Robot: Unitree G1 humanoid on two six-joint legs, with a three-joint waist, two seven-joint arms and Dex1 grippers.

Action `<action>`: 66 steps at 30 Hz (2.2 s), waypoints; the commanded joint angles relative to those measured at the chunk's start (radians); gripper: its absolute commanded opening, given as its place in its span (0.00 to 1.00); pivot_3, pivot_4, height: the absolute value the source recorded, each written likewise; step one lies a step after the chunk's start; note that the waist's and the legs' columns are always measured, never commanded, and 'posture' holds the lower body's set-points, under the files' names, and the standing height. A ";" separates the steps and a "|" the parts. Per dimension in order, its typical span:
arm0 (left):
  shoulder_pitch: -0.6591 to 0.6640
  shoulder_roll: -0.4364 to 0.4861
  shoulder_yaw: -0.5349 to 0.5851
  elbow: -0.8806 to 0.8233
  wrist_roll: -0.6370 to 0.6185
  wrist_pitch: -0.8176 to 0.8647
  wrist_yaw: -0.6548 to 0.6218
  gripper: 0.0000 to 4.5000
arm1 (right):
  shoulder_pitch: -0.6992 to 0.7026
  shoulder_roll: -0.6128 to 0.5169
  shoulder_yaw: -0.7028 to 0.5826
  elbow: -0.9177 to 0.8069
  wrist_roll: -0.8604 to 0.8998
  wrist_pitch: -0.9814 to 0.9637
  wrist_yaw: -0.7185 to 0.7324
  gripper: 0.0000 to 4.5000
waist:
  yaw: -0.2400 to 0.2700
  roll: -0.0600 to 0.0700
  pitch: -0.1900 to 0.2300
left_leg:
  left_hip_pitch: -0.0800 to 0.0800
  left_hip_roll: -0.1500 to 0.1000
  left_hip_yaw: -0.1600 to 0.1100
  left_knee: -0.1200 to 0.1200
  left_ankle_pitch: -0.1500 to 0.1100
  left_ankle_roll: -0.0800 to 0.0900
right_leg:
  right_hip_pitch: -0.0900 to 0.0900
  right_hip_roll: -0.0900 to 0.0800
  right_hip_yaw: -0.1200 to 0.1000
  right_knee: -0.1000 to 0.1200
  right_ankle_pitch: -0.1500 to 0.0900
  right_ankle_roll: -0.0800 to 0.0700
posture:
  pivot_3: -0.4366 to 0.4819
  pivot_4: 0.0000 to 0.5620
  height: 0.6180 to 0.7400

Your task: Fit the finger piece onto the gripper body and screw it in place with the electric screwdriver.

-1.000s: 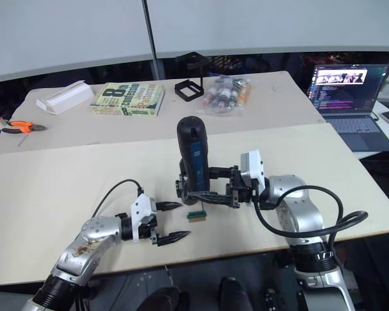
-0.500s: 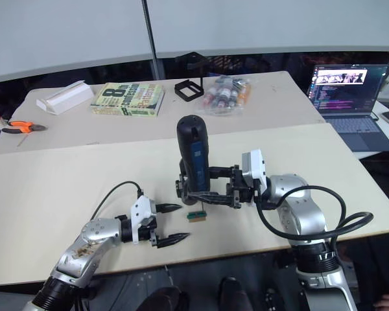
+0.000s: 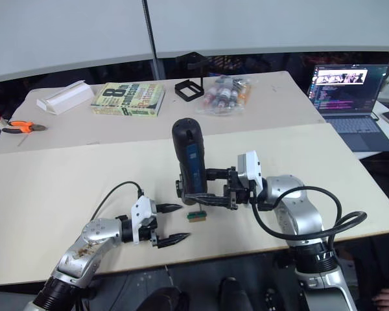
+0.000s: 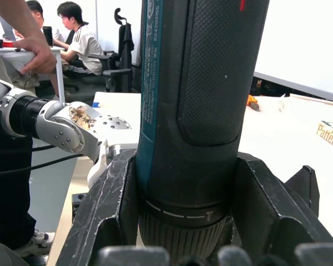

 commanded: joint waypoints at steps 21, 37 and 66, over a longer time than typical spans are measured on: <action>0.001 -0.009 -0.003 -0.002 0.003 -0.033 -0.013 1.00 | -0.013 -0.024 -0.028 -0.034 0.027 -0.021 -0.019 0.43 | 0.000 0.000 0.000 | 0.000 0.000 0.000 0.000 0.000 0.000 | 0.000 0.000 0.000 0.000 0.000 0.000 | 0.48 0.27 1.00; 0.001 -0.009 -0.005 0.003 0.001 -0.037 -0.012 1.00 | -0.008 -0.019 -0.019 -0.030 0.026 -0.024 -0.020 0.43 | 0.000 0.000 0.000 | 0.000 0.000 0.000 0.000 0.000 0.000 | 0.000 0.000 0.000 0.000 0.000 0.000 | 0.48 0.27 1.00; 0.004 -0.006 -0.003 -0.012 -0.002 -0.028 -0.009 1.00 | -0.001 -0.012 -0.002 -0.011 -0.006 -0.034 -0.022 0.43 | 0.000 0.000 0.000 | 0.000 0.000 0.000 0.000 0.000 0.000 | 0.000 0.000 0.000 0.000 0.000 0.000 | 0.48 0.27 1.00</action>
